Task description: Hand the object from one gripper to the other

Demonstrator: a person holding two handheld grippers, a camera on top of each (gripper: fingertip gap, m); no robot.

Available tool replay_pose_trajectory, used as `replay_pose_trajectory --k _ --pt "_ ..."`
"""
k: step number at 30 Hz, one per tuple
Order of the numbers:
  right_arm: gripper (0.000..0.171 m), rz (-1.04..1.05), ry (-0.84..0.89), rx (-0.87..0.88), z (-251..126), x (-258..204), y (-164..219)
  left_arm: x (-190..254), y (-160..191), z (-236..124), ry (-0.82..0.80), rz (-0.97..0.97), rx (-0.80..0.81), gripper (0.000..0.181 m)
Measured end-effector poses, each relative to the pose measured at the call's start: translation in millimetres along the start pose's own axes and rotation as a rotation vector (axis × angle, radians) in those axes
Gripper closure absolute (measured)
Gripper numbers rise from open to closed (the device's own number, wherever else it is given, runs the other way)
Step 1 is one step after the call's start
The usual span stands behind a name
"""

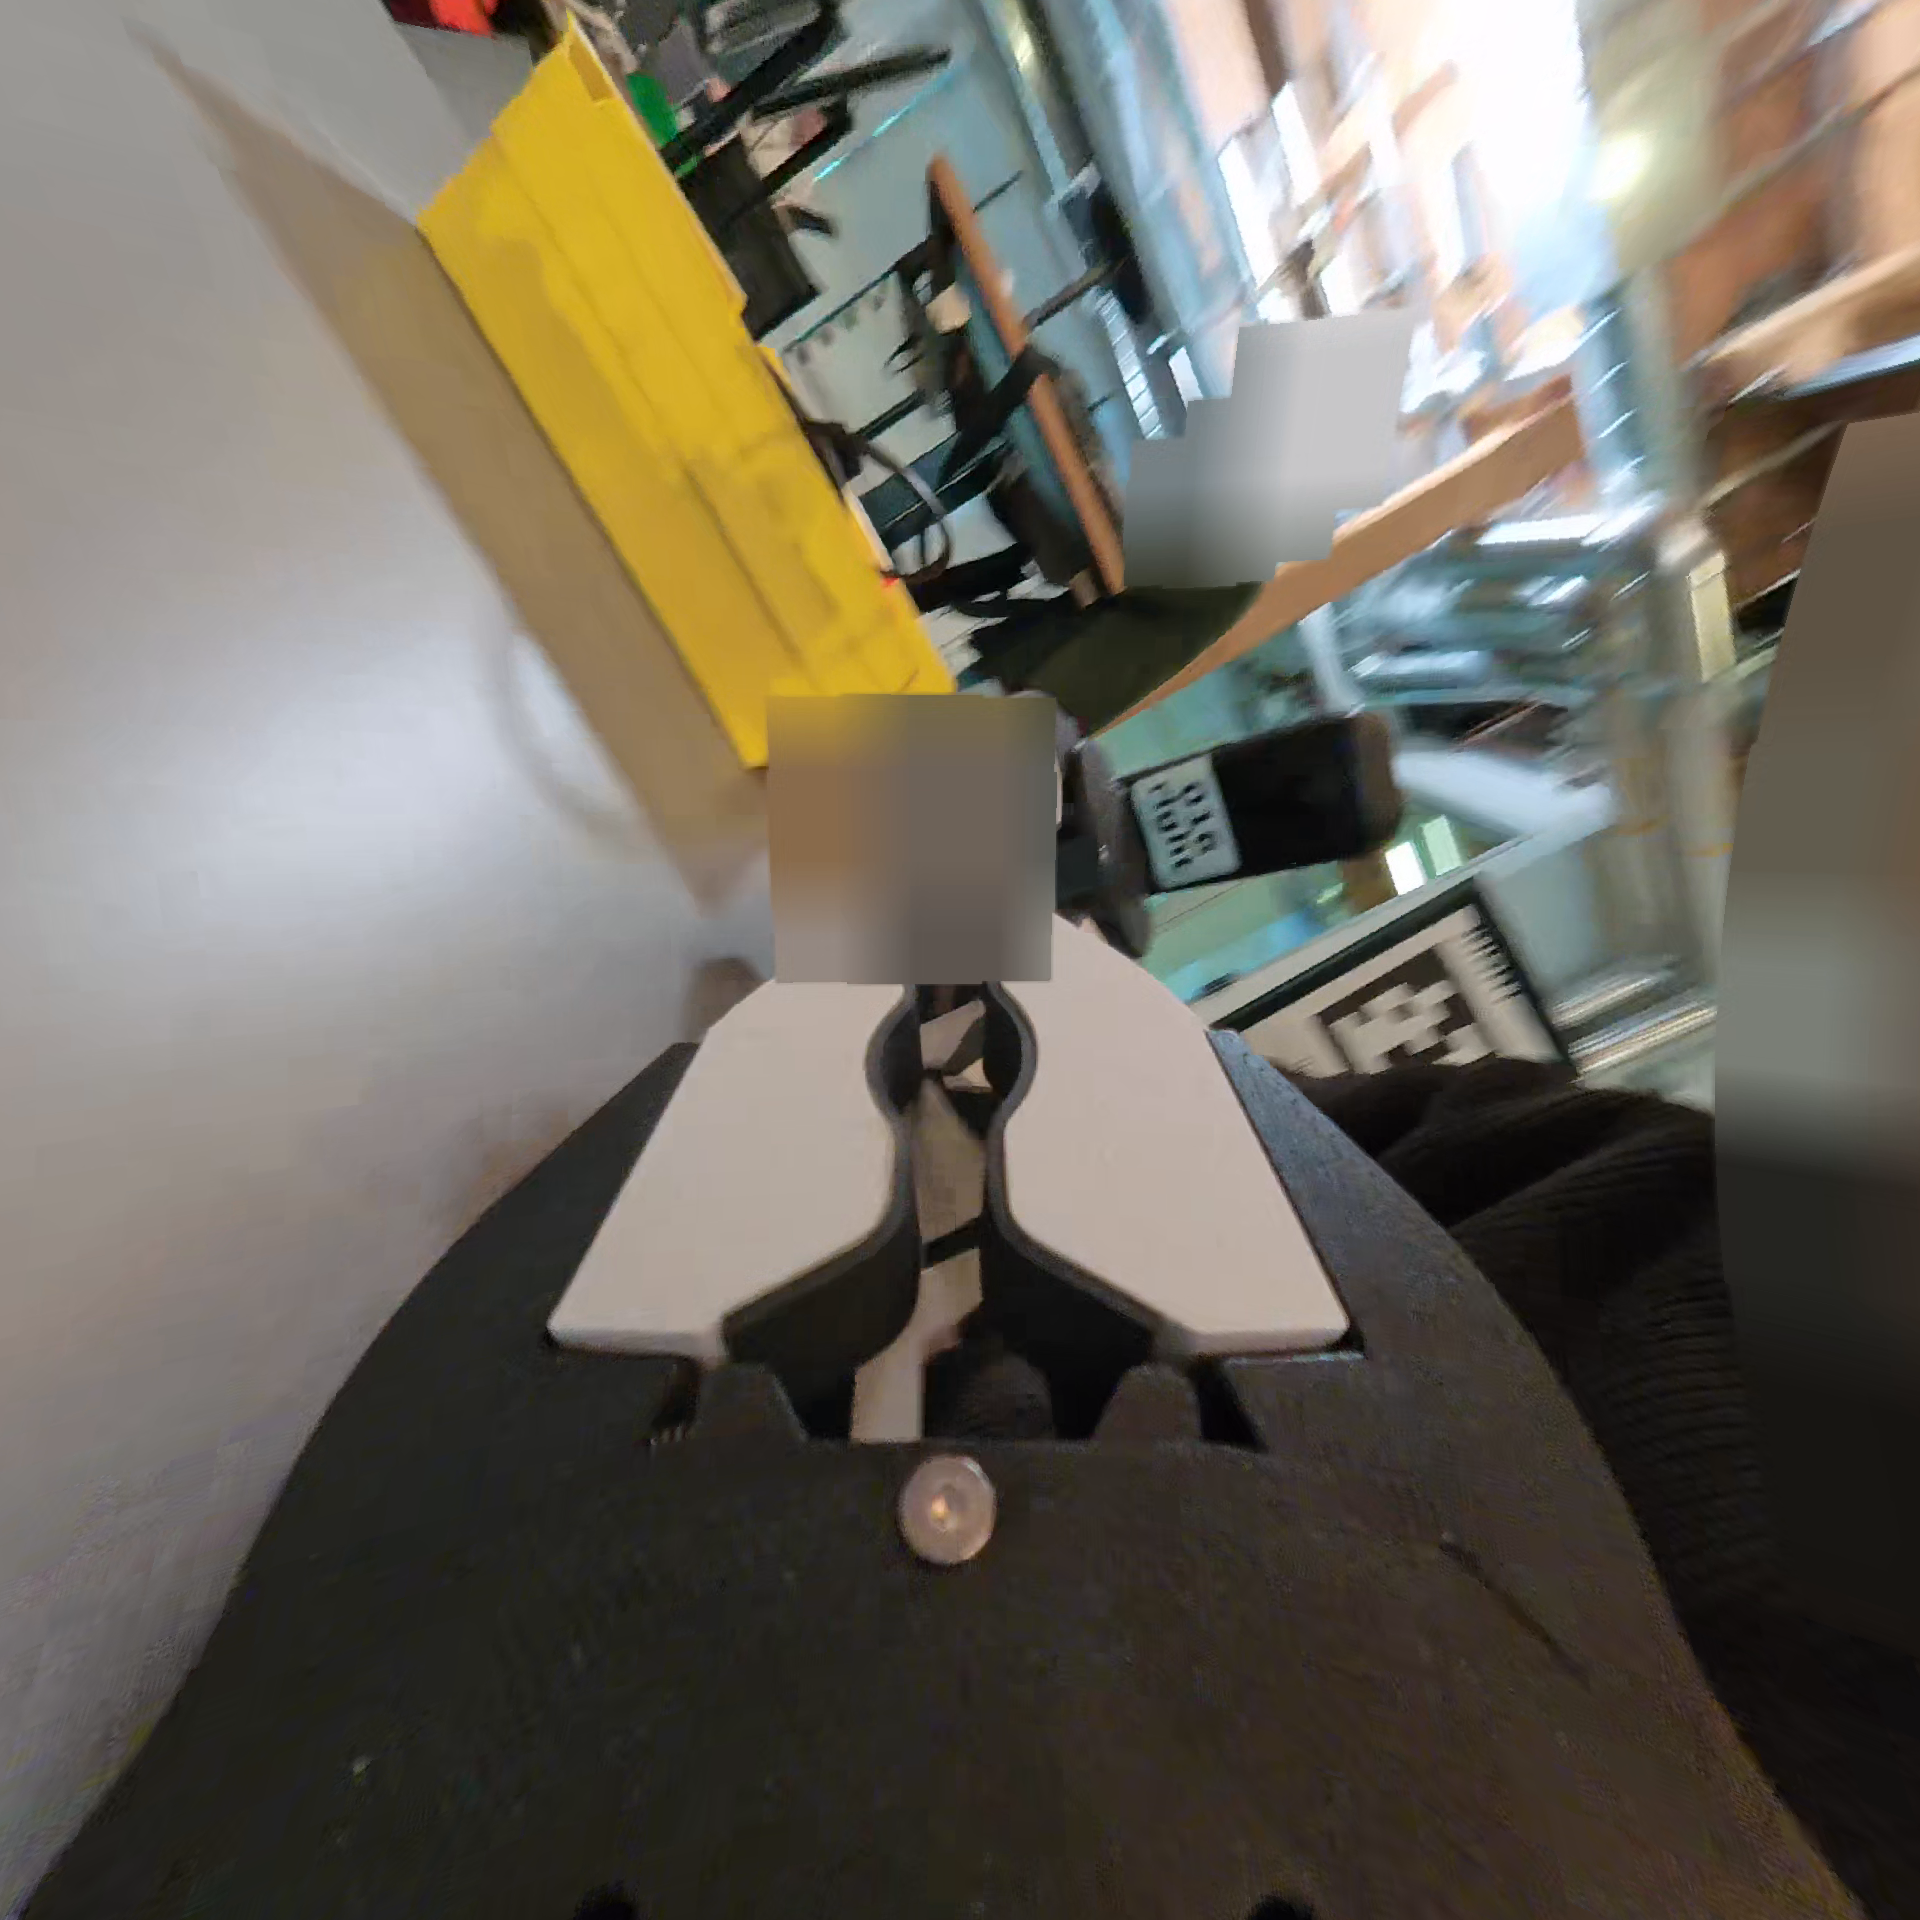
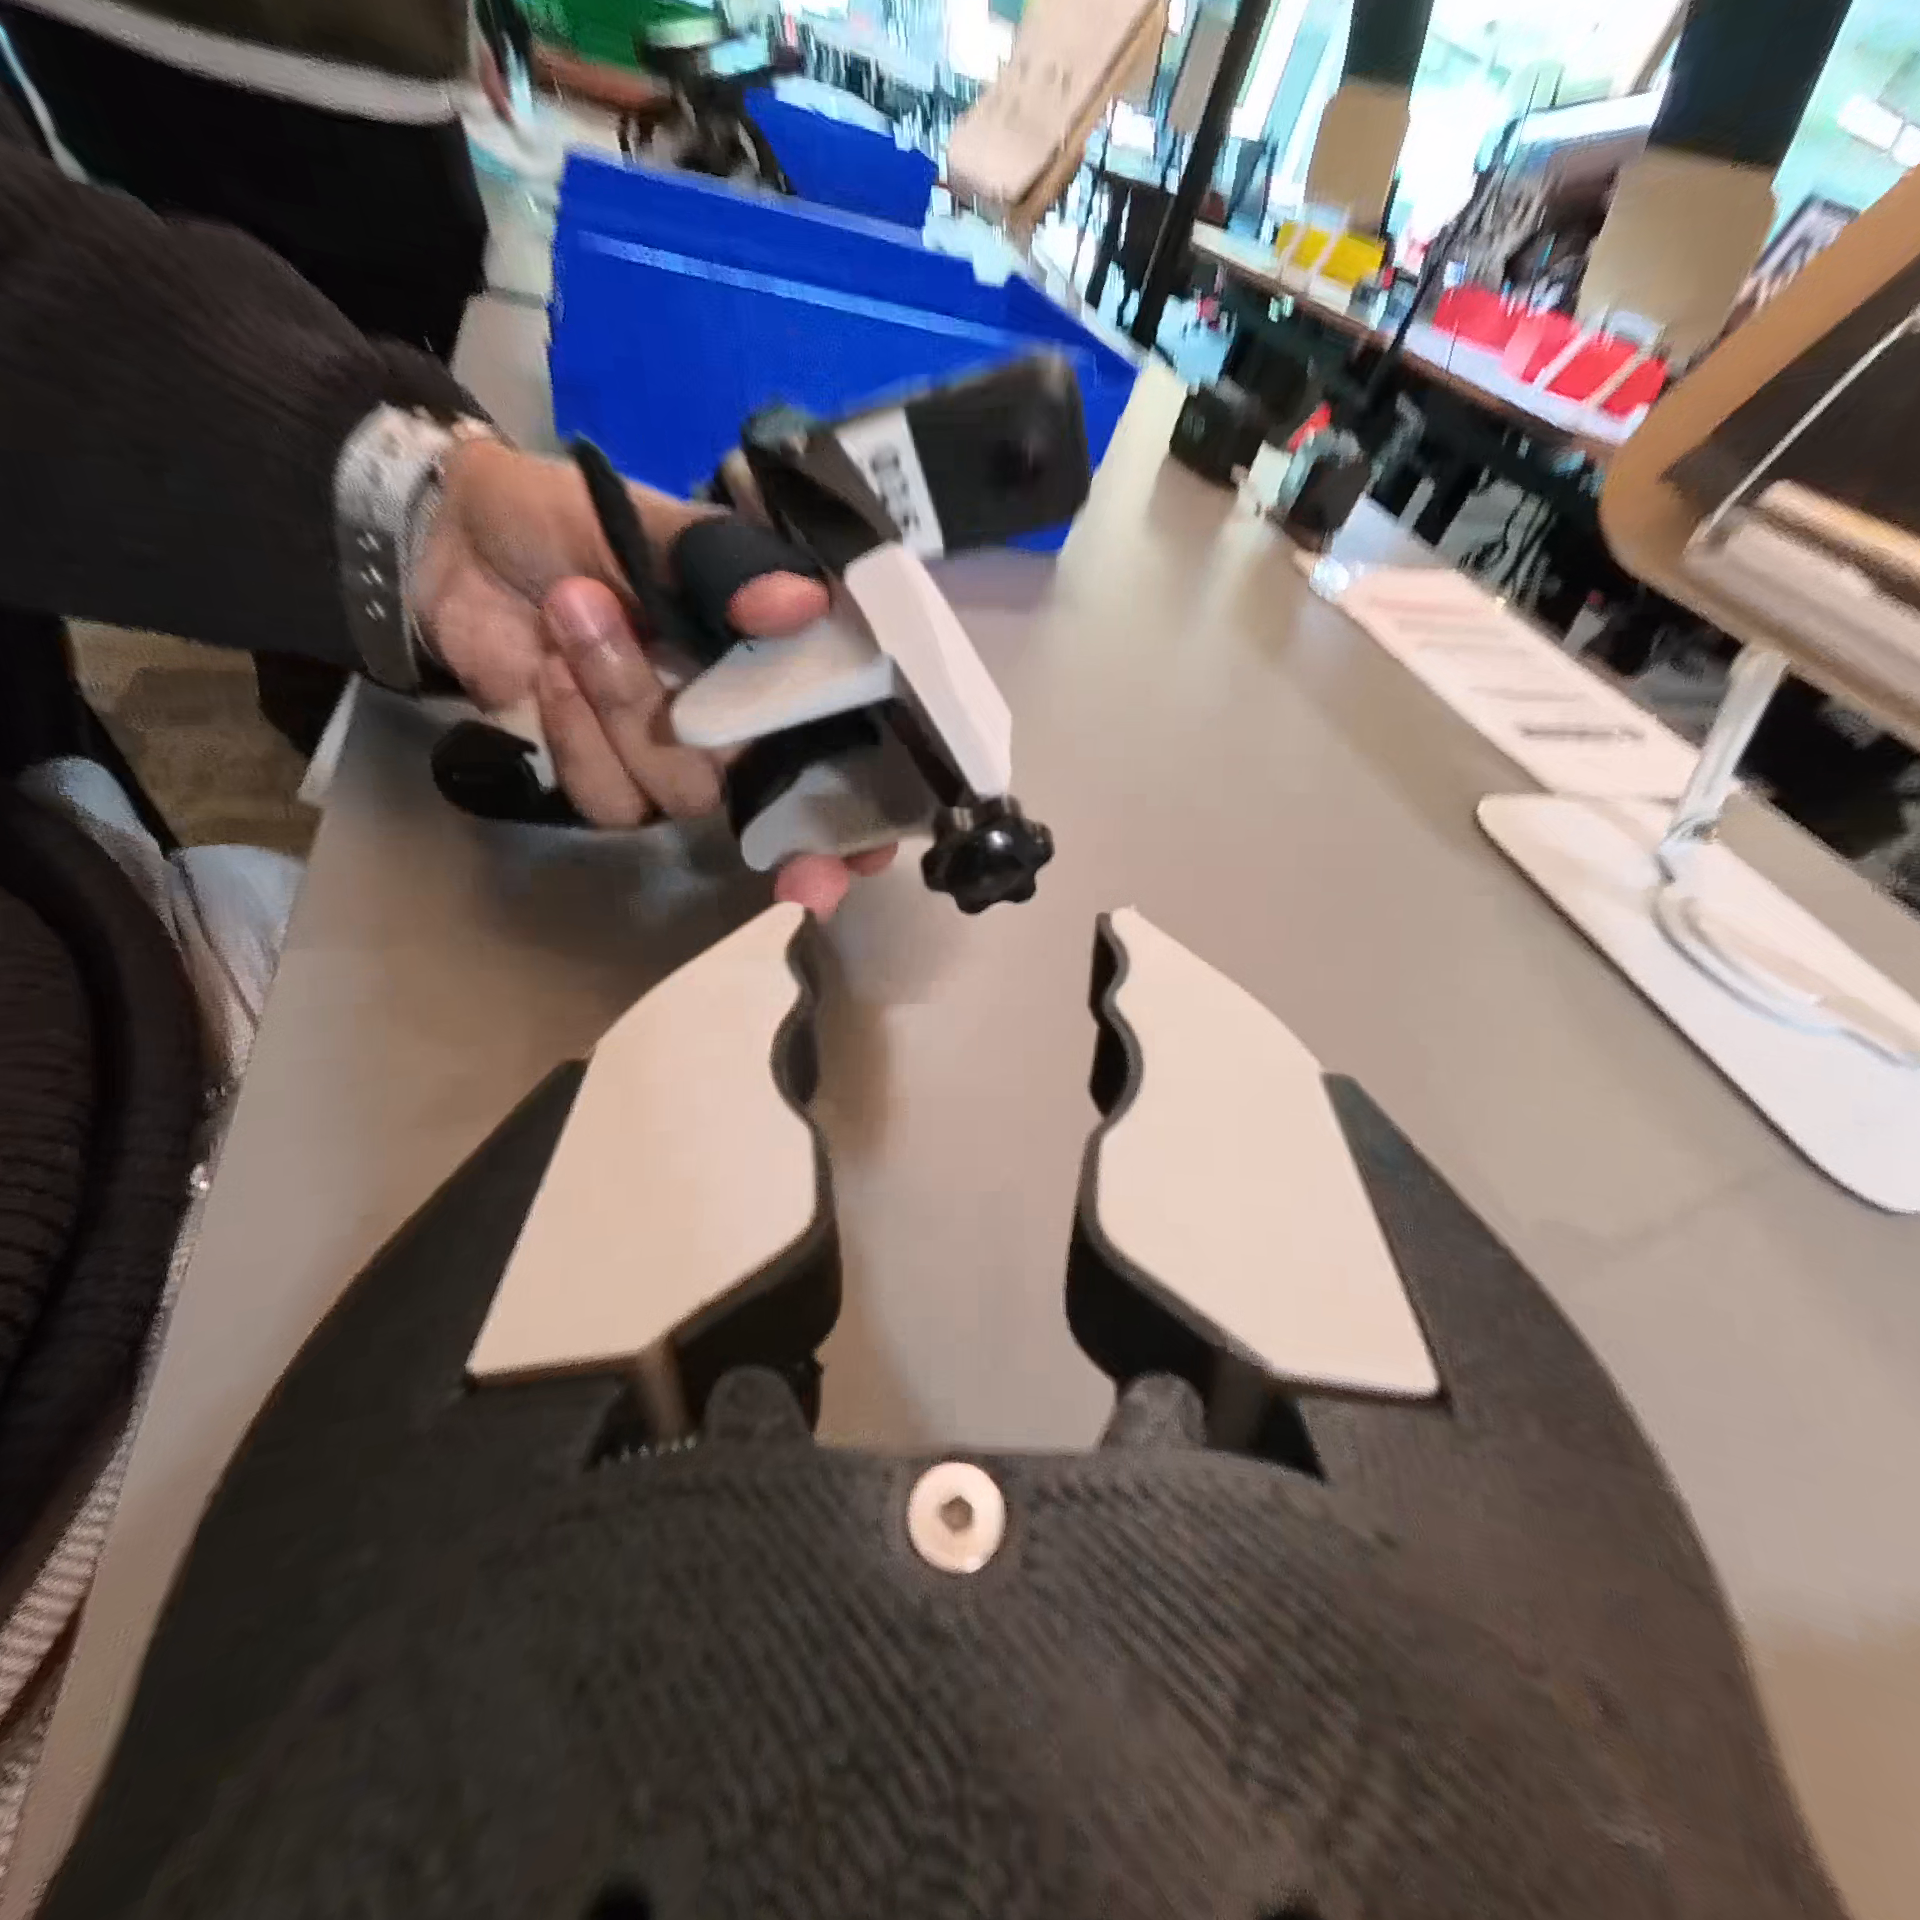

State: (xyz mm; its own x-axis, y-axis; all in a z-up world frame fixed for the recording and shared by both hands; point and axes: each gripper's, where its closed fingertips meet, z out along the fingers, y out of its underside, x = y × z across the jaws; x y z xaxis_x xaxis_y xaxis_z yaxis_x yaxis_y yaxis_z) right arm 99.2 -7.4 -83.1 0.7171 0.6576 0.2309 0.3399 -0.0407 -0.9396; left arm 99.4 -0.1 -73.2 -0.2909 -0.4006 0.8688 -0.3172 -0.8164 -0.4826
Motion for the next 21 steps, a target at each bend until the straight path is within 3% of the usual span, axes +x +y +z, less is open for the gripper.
replay_pose_trajectory --k 3,17,21 --pt "0.128 -0.009 -0.011 0.088 -5.0 -2.5 -14.0 4.2 -3.3 -0.9 0.079 -0.103 0.037 0.176" --pt "0.137 0.057 -0.030 0.140 -5.6 -4.6 -19.9 17.0 6.6 7.1 0.163 -0.153 -0.001 0.176" --pt "0.147 0.052 -0.034 0.158 -7.1 -5.8 -23.4 16.1 8.5 8.1 0.166 -0.159 -0.007 0.175"
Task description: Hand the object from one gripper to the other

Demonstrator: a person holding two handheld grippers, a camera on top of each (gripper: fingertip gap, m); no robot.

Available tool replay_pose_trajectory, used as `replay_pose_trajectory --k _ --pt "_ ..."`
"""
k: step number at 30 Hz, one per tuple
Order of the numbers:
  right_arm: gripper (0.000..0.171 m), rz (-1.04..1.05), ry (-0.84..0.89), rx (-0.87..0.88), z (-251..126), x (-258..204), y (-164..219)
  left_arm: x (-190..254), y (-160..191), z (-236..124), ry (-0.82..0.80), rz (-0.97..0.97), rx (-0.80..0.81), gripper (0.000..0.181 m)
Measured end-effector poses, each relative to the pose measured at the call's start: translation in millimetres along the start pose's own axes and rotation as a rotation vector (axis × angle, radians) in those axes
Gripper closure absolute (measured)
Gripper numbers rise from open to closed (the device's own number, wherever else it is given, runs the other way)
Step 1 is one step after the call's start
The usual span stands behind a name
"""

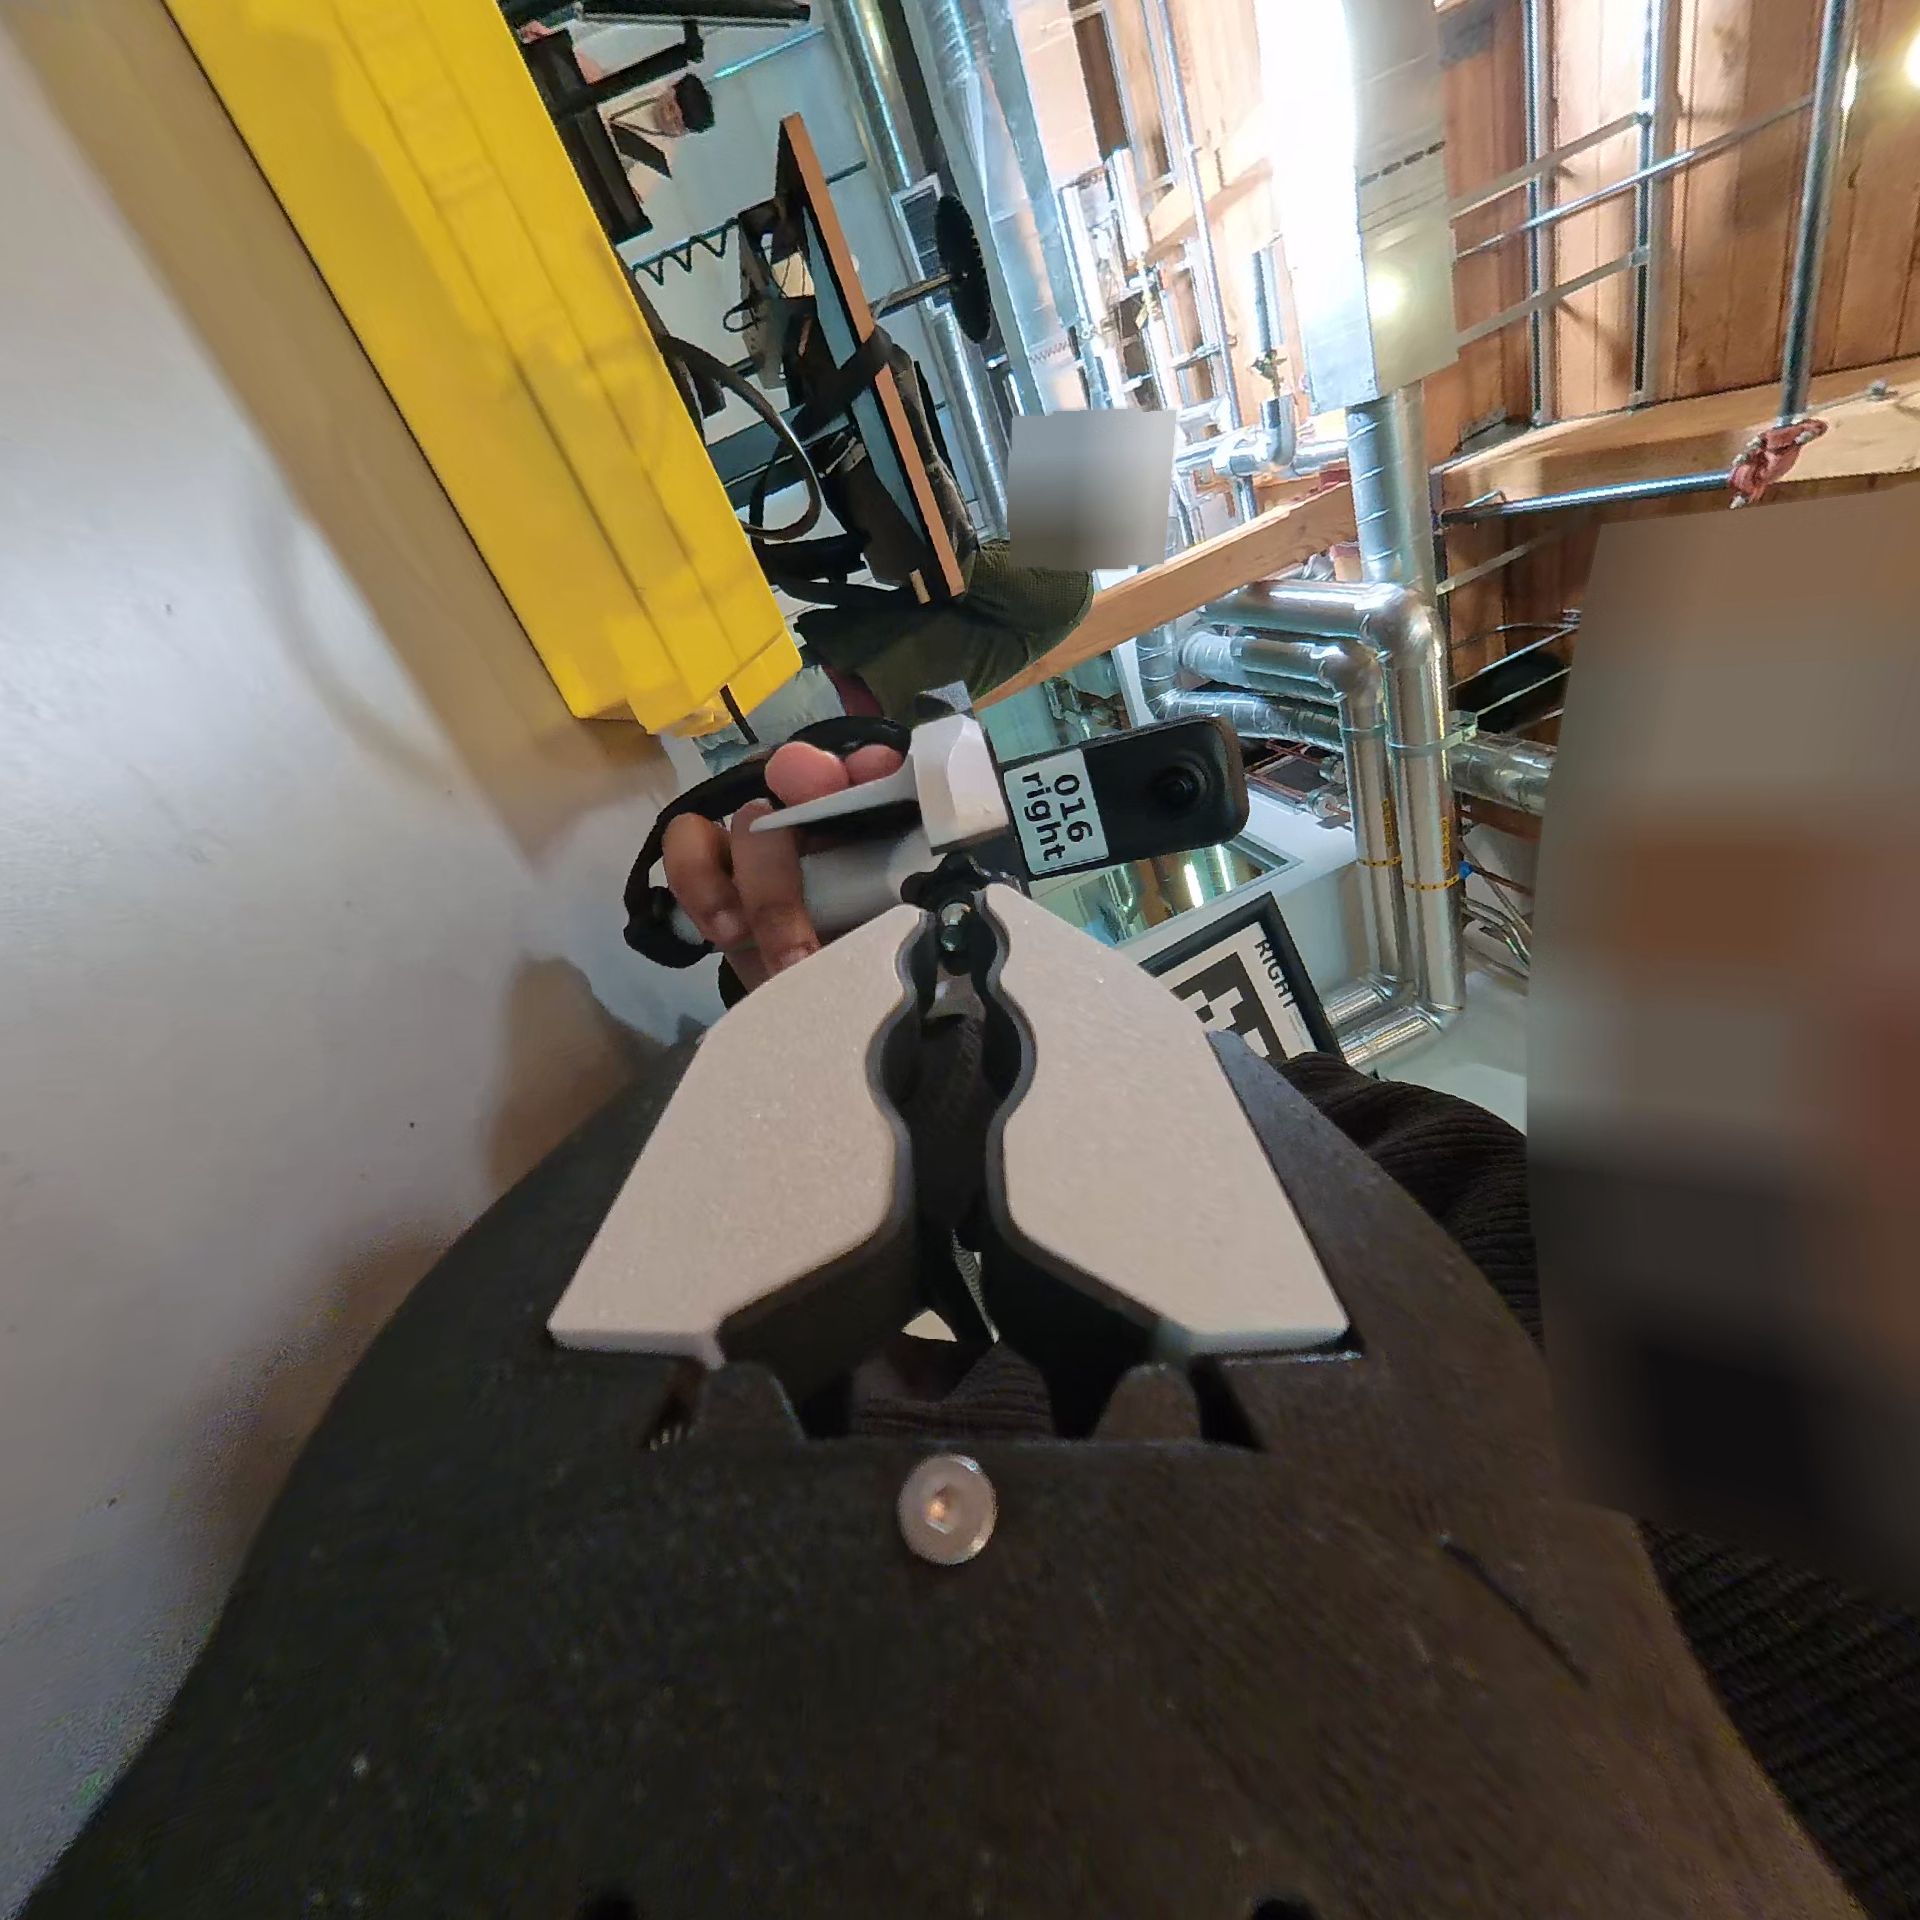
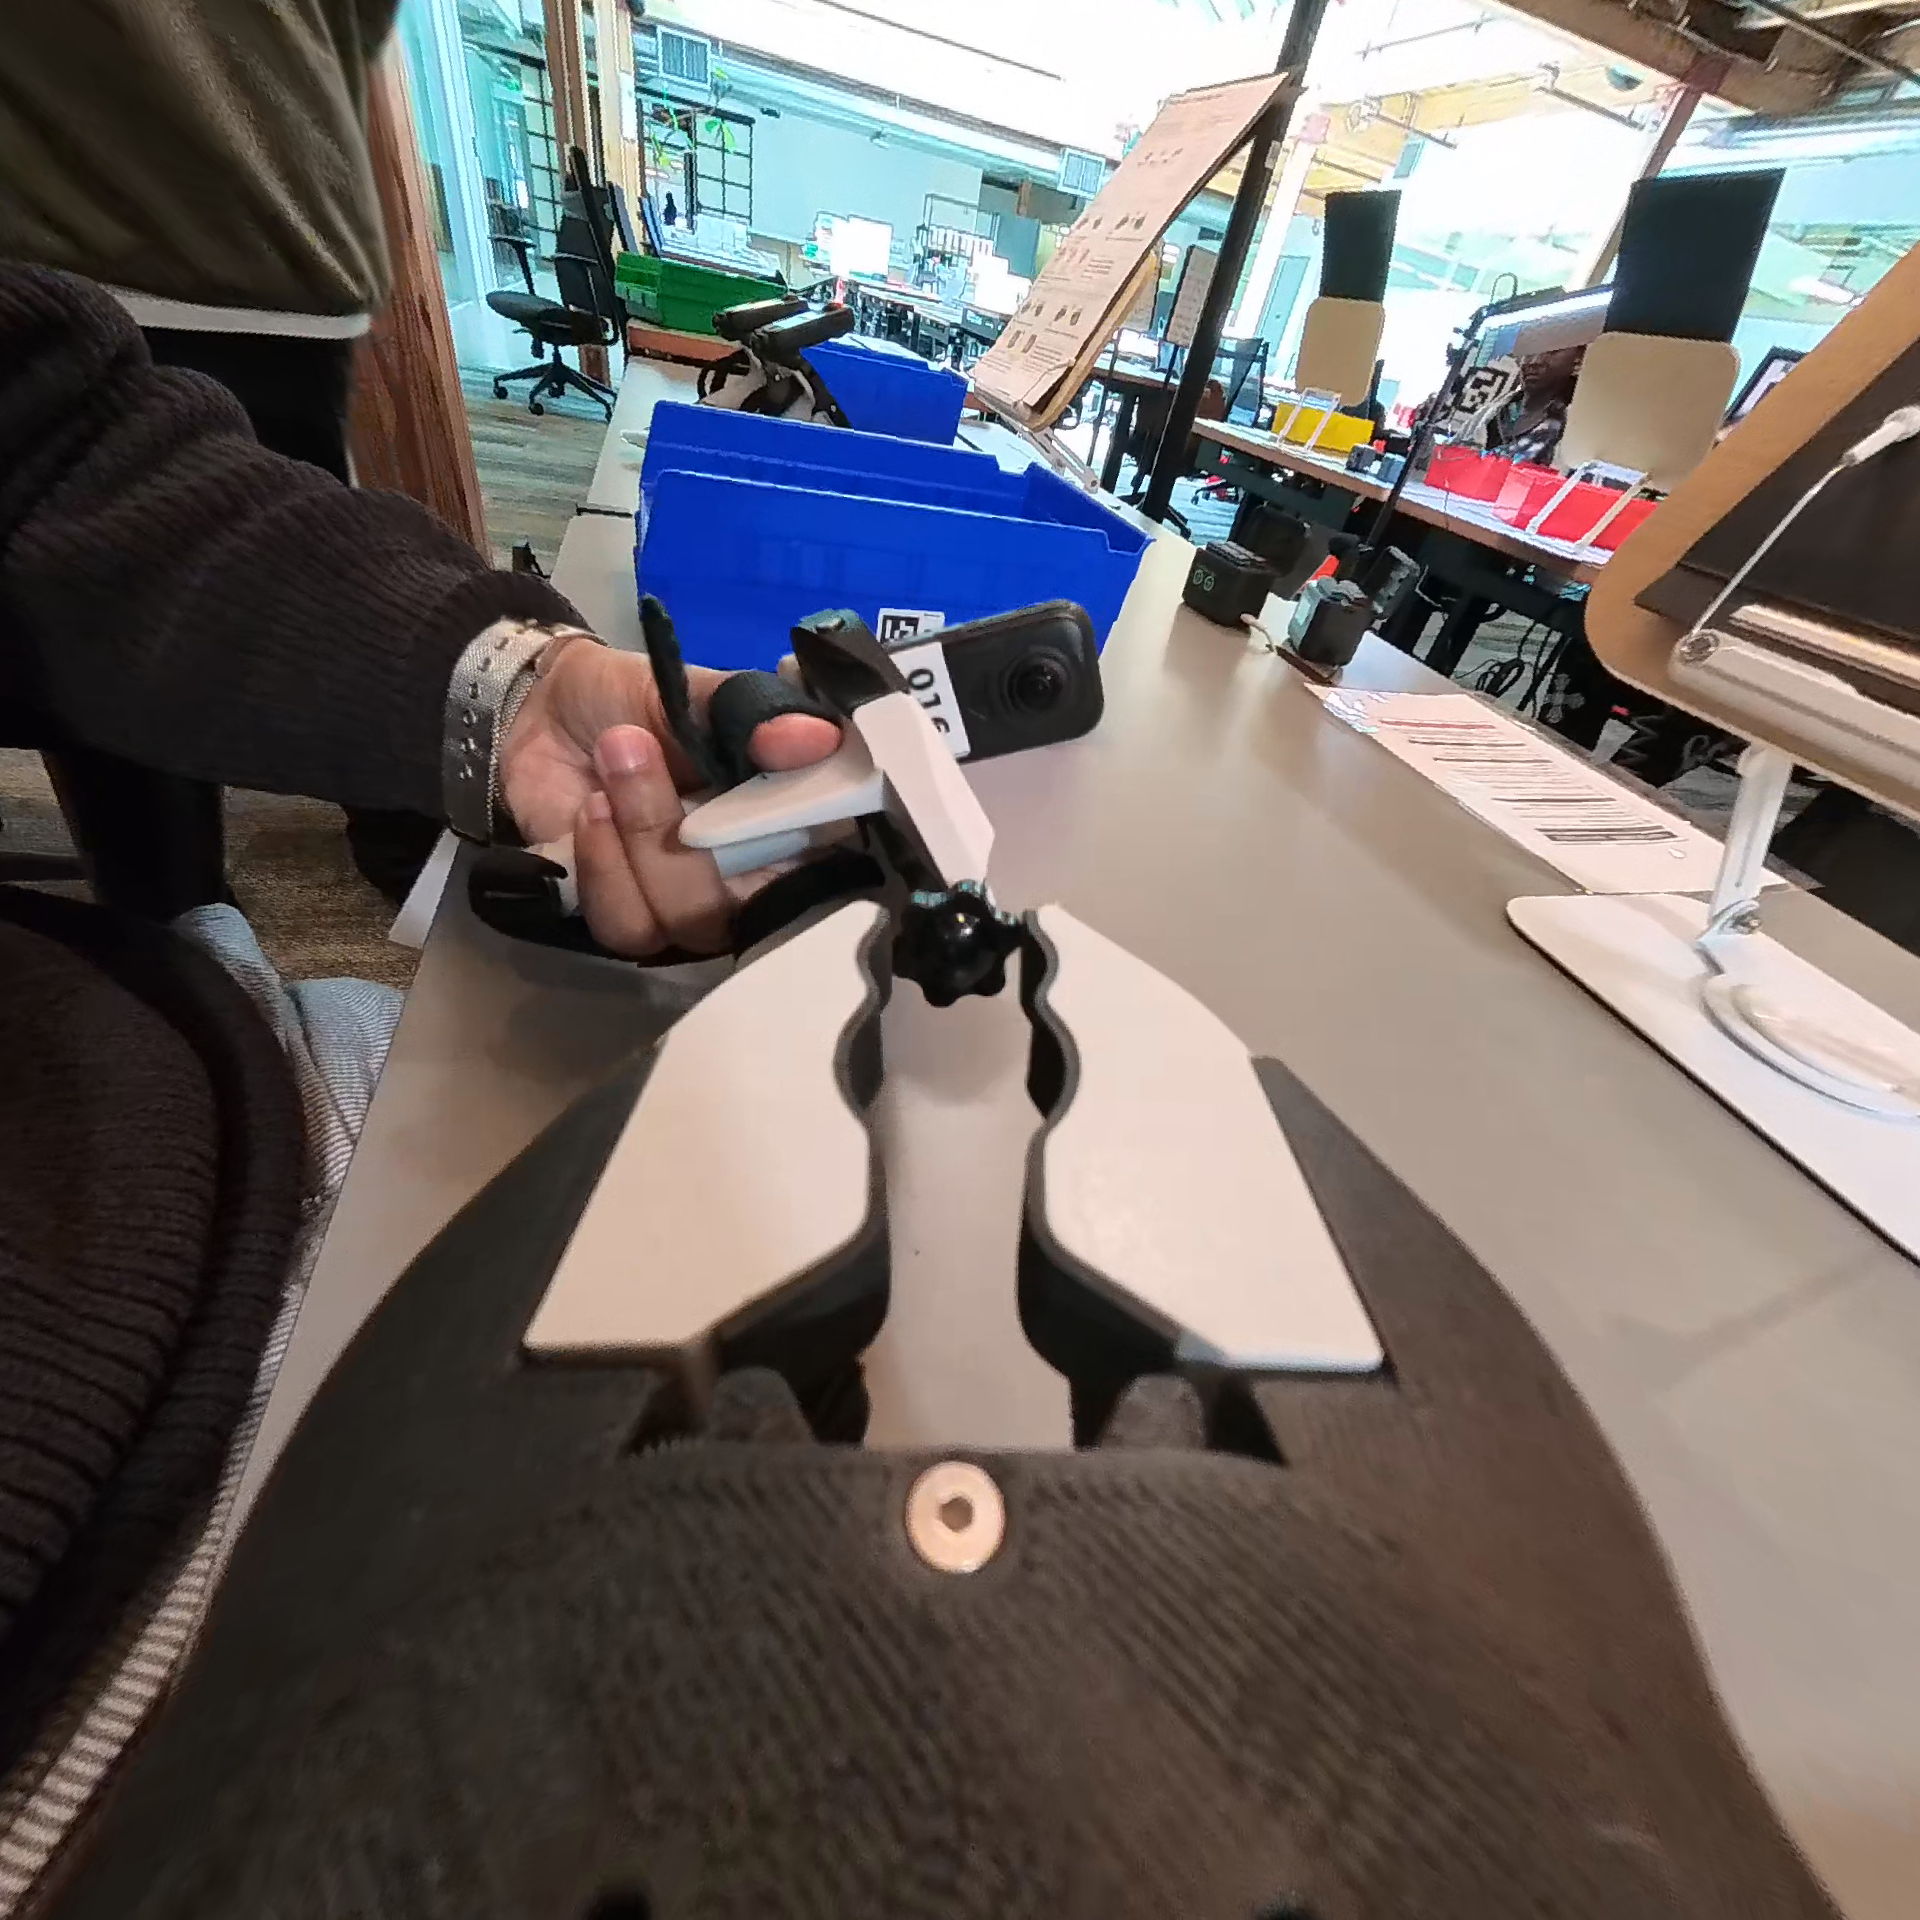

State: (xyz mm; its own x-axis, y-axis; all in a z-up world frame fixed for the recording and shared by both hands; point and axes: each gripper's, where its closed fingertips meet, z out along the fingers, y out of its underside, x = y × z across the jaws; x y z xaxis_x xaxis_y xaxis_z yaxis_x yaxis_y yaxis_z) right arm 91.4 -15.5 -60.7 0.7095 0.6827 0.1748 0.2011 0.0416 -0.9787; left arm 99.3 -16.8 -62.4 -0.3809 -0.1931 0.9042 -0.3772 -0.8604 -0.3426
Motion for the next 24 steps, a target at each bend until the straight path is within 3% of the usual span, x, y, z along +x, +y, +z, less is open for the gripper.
replay_pose_trajectory --k 8,11,14,16,20,24 --pt "0.149 0.044 0.001 -0.021 -1.1 1.2 -0.1 0.0 -0.2 0.5 0.004 -0.001 0.011 0.174" --pt "0.149 0.048 0.038 -0.055 -2.5 7.1 2.5 -8.9 -6.6 -2.3 -0.072 0.025 0.051 0.149" --pt "0.149 0.019 0.096 -0.154 -4.5 15.0 13.3 -17.2 -14.8 -8.0 -0.181 0.106 0.085 0.136" --pt "0.149 -0.032 0.144 -0.245 -5.4 19.7 22.8 -22.4 -17.0 -11.1 -0.287 0.225 0.074 0.139" --pt "0.149 -0.219 0.233 -0.424 -4.4 23.3 39.6 -24.2 -12.8 -11.5 -0.461 0.524 -0.017 0.163" --pt "0.149 -0.412 0.287 -0.541 -0.6 20.0 47.8 -30.2 1.0 -6.4 -0.546 0.671 -0.133 0.166"
